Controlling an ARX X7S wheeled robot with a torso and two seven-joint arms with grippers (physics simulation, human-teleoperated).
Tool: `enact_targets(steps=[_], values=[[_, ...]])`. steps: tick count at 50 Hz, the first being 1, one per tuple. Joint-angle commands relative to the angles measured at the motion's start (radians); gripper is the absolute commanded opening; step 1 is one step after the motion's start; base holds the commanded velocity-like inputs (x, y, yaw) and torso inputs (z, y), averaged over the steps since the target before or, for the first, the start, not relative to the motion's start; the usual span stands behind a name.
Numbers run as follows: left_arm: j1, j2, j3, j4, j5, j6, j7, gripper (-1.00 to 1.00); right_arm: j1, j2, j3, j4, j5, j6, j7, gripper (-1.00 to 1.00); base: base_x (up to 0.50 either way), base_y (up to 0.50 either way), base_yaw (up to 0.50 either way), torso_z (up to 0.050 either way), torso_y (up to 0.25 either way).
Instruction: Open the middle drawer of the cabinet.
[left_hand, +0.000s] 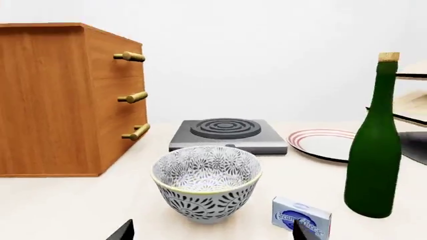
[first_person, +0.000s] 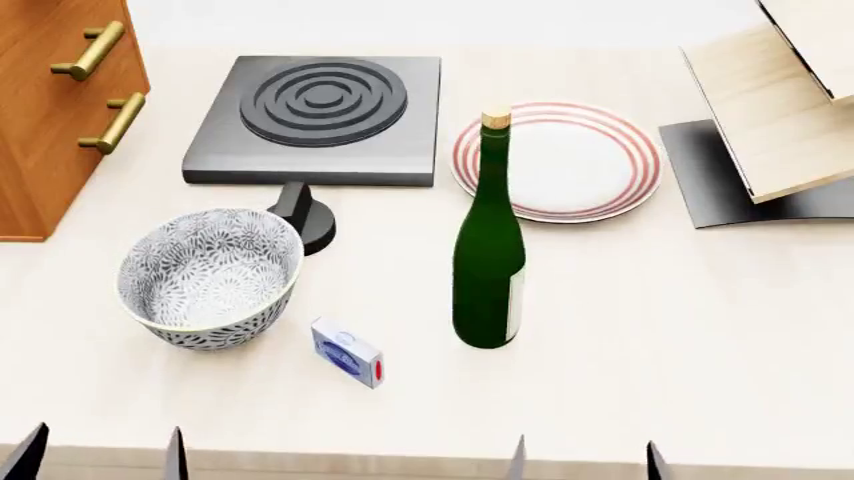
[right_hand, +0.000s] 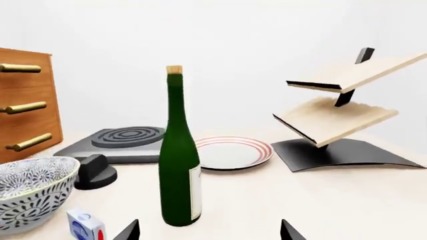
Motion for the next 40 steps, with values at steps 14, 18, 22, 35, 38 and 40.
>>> enact_targets(steps=[14,18,22,35,38,40], values=[[0.161,-0.059,0.03,0.451,-0.01,-0.028,-0.056,1.0,-0.186,0.069,-0.002,-0.462,0.038,-0.014,0.048,1.0,0.0,0.0,0.0,0.0,0.0],[0.177,-0.065,0.038,0.481,0.001,-0.02,-0.065,1.0,-0.205,0.076,-0.003,-0.499,0.035,-0.02,0.056,1.0,0.0,0.0,0.0,0.0,0.0],[0.188,-0.073,0.041,0.498,0.006,-0.008,-0.072,1.0,-0.219,0.083,-0.007,-0.526,0.032,-0.026,0.062,1.0,0.0,0.0,0.0,0.0,0.0],[0.202,-0.086,0.051,0.521,0.016,-0.001,-0.093,1.0,-0.236,0.098,-0.021,-0.566,0.021,-0.019,0.082,1.0,0.0,0.0,0.0,0.0,0.0],[0.201,-0.089,0.052,0.521,0.014,-0.004,-0.098,1.0,-0.231,0.1,-0.022,-0.576,0.025,0.008,0.089,1.0,0.0,0.0,0.0,0.0,0.0],[0.201,-0.092,0.052,0.523,0.012,-0.005,-0.1,1.0,-0.224,0.102,-0.024,-0.579,0.028,0.031,0.094,1.0,0.06,0.0,0.0,0.0,0.0]])
